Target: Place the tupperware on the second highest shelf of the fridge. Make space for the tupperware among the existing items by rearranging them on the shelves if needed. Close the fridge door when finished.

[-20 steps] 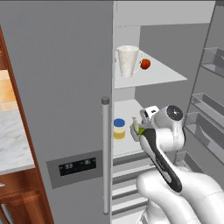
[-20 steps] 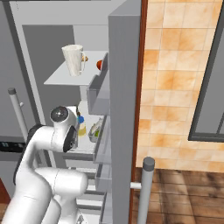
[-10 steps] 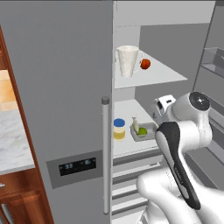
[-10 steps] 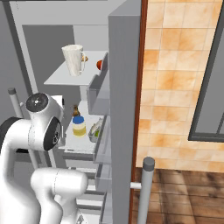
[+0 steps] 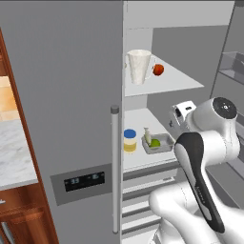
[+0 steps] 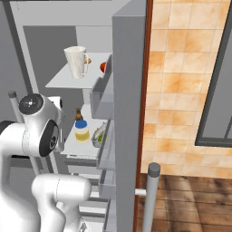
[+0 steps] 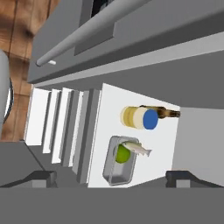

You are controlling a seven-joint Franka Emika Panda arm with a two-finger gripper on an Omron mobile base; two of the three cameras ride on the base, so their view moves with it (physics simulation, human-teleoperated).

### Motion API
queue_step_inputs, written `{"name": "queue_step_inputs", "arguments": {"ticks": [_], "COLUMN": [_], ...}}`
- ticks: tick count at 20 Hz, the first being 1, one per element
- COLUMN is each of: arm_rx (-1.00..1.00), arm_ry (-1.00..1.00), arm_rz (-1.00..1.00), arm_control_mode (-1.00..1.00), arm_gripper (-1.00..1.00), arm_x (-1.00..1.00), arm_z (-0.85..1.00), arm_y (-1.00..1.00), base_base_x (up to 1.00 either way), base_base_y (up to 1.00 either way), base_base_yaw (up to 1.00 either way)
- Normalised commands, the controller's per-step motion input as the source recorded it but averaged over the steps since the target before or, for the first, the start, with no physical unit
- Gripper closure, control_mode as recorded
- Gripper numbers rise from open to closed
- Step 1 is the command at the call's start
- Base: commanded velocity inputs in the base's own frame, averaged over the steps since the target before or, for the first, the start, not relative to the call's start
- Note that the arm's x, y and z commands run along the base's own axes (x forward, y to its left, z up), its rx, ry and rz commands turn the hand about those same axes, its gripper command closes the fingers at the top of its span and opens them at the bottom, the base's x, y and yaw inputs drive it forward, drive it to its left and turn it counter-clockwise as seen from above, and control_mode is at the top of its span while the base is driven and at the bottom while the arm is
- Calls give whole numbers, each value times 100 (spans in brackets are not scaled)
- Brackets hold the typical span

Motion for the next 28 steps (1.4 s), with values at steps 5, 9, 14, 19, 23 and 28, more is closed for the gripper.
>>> {"name": "queue_step_inputs", "arguments": {"ticks": [5, 9, 14, 19, 23, 28], "arm_rx": [0, 0, 0, 0, 0, 0], "arm_ry": [0, 0, 0, 0, 0, 0], "arm_rz": [0, 0, 0, 0, 0, 0], "arm_control_mode": [100, 100, 100, 100, 100, 100], "arm_gripper": [-100, -100, -100, -100, -100, -100], "arm_x": [0, 0, 0, 0, 0, 0], "arm_z": [0, 0, 0, 0, 0, 0], "arm_y": [0, 0, 0, 0, 0, 0], "base_base_x": [-18, -78, -86, -79, -49, -21], "base_base_y": [0, 0, 0, 0, -4, -8], "base_base_yaw": [0, 0, 0, 0, -5, -8]}}
